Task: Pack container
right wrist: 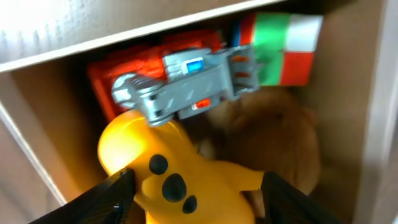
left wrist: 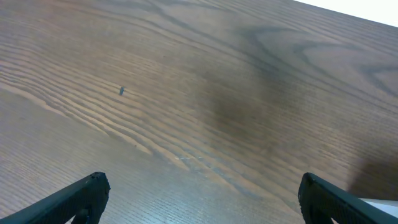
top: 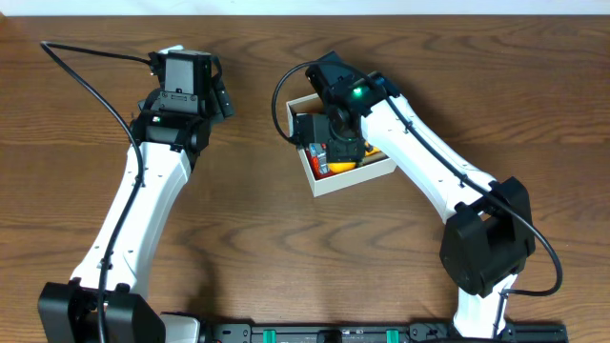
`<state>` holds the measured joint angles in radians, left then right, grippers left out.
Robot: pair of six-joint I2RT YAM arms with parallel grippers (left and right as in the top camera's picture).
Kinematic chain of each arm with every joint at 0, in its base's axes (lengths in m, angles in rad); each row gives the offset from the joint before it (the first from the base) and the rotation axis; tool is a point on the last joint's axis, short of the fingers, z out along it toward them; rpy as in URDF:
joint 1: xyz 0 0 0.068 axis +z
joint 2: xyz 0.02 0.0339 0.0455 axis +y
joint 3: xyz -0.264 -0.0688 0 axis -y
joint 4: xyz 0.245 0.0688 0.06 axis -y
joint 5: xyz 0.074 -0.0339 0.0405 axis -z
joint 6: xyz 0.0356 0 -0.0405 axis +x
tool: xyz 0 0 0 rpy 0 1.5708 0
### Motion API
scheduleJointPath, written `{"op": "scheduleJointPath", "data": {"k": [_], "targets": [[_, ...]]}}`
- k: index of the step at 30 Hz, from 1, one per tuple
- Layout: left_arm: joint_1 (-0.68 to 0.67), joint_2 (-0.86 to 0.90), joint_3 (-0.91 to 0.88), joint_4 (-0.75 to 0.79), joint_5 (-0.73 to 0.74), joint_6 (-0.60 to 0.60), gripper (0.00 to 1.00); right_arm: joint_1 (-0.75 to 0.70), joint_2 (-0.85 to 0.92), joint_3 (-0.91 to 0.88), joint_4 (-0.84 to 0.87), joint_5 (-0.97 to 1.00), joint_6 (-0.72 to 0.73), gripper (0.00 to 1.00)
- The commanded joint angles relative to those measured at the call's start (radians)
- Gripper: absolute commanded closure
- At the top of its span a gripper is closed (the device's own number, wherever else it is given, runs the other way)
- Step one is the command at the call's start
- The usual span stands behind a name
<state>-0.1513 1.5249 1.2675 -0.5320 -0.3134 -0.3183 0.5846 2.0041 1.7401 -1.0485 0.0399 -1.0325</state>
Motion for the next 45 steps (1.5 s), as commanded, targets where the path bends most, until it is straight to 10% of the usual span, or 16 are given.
{"op": "scheduleJointPath", "data": {"k": [1,18,26,45], "targets": [[0.006,-0.004,0.015,-0.003,-0.002,-0.005,0.02,0.017,0.01,0.0,0.03,-0.014,0.043,0.37],[0.006,-0.004,0.015,-0.003,-0.002,-0.005,0.02,0.052,-0.066,0.044,0.036,0.092,0.224,0.44],[0.006,-0.004,0.015,-0.003,-0.002,-0.005,0.02,-0.033,-0.1,0.044,0.04,0.113,0.404,0.97],[0.006,-0.004,0.015,-0.003,-0.002,-0.005,0.02,-0.131,-0.031,0.043,0.031,-0.071,0.58,0.99]]}}
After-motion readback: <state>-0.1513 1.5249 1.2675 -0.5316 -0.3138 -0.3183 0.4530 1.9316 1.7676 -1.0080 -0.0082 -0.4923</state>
